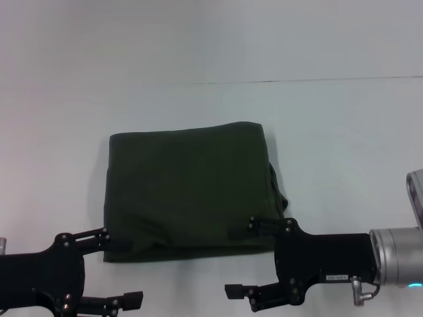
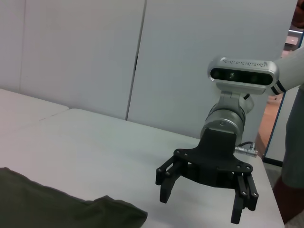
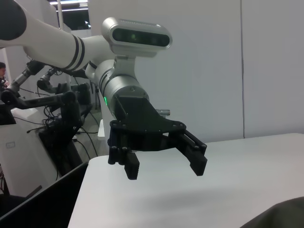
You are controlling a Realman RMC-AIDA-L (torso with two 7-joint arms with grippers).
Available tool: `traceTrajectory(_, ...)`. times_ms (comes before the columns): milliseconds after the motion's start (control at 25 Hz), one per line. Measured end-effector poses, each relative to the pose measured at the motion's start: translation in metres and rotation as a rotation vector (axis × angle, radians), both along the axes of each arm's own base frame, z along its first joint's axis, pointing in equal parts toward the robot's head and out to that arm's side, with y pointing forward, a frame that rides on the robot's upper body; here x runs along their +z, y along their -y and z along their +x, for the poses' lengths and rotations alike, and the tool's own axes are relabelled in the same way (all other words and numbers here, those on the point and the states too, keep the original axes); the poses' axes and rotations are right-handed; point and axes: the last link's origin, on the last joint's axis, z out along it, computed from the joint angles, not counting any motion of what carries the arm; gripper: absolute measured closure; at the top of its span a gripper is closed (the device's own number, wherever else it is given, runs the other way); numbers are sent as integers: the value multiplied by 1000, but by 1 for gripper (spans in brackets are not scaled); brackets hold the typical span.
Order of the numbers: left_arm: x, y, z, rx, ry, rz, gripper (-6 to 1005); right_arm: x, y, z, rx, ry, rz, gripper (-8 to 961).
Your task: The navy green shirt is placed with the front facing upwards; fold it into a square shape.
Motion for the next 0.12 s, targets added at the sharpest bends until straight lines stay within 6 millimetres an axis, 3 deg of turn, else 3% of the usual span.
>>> traceTrajectory(120,-1,0,-1,5,-7,-3,111,0,-1,-1,3,0,0,27)
